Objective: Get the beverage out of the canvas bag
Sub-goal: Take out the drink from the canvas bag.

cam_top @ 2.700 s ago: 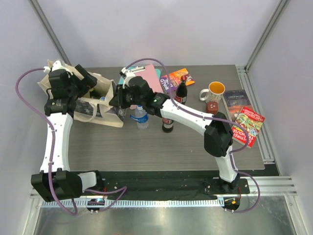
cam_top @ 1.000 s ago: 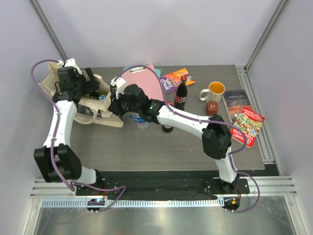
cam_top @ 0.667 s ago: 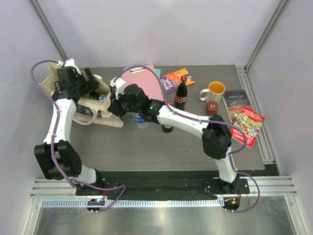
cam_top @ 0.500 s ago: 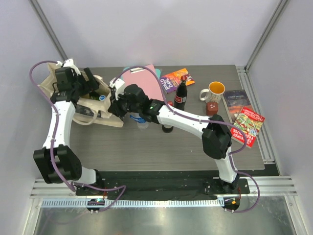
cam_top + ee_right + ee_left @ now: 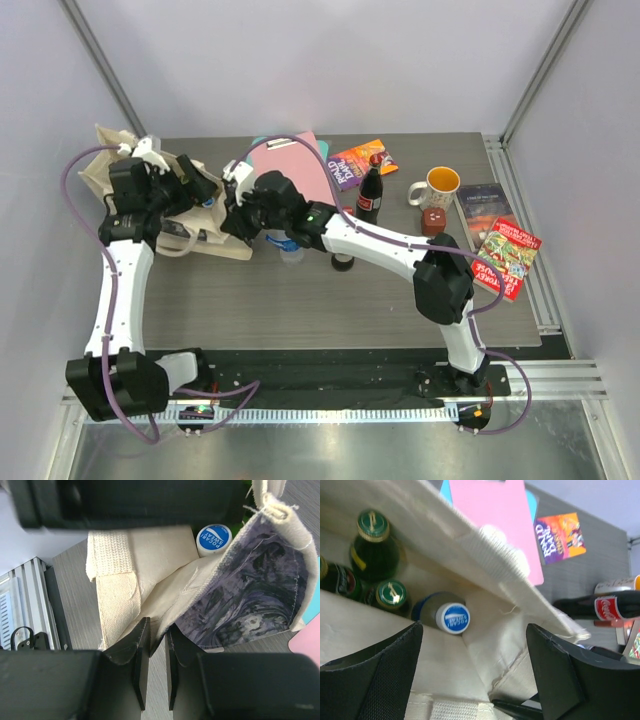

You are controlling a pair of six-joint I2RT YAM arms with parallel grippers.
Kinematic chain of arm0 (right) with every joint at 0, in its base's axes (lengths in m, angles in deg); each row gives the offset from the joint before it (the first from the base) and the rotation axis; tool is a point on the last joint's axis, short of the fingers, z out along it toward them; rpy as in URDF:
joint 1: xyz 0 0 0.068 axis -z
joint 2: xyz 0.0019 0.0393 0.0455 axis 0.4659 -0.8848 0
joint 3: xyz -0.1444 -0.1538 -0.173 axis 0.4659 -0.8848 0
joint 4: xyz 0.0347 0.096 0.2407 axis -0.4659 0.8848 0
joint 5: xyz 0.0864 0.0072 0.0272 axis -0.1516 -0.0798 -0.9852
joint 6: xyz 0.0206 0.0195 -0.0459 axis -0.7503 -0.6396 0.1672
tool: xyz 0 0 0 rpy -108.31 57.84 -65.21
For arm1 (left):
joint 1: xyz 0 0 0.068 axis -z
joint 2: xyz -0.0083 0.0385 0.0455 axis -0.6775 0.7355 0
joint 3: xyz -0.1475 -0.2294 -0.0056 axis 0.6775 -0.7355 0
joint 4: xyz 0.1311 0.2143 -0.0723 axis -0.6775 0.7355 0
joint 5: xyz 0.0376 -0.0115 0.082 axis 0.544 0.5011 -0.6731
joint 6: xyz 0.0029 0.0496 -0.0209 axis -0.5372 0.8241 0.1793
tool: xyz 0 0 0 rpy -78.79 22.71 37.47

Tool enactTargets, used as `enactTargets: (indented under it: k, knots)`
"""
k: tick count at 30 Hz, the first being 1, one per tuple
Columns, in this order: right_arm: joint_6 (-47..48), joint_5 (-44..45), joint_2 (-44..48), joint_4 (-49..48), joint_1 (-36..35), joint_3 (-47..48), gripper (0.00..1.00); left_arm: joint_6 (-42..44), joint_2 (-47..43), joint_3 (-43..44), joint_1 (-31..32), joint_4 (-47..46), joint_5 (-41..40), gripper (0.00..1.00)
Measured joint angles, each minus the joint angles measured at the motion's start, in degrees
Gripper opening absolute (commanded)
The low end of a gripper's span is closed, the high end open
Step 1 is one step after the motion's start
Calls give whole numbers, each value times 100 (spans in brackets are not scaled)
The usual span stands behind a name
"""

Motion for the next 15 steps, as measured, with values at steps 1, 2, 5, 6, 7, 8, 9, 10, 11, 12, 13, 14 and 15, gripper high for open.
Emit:
enactTargets:
  k: [1,2,5,6,7,8,9,10,11,12,13,14,15]
  knots:
    - [4,-24,0,2,9,0,22,0,28,-26,17,92,-2,82]
    - [7,-50,0,2,17,0,22,0,59,-44,33,192,-13,82]
    - [11,-105,0,20,35,2,22,22,87,-61,68,393,-76,82]
    - [11,-114,0,39,39,11,22,31,87,-61,81,439,-114,82]
    - [17,-122,-2,55,42,26,22,46,87,-61,96,470,-146,81]
    - [24,-131,-7,68,46,42,22,63,94,-61,118,501,-192,82]
    - [28,-144,-11,96,48,61,22,83,109,-59,144,527,-238,81]
    - [31,-151,-15,116,52,85,22,125,133,-50,184,555,-304,81]
    - [31,-155,-22,133,57,96,22,149,168,-35,216,581,-350,80]
    - [33,-162,-31,138,61,105,22,170,225,4,269,629,-415,80]
    - [35,-162,-39,146,63,109,22,190,295,50,328,664,-492,79]
    - [39,-160,-46,160,68,114,22,205,363,101,387,699,-575,78]
    - [44,-160,-55,173,72,118,22,225,420,153,442,732,-656,78]
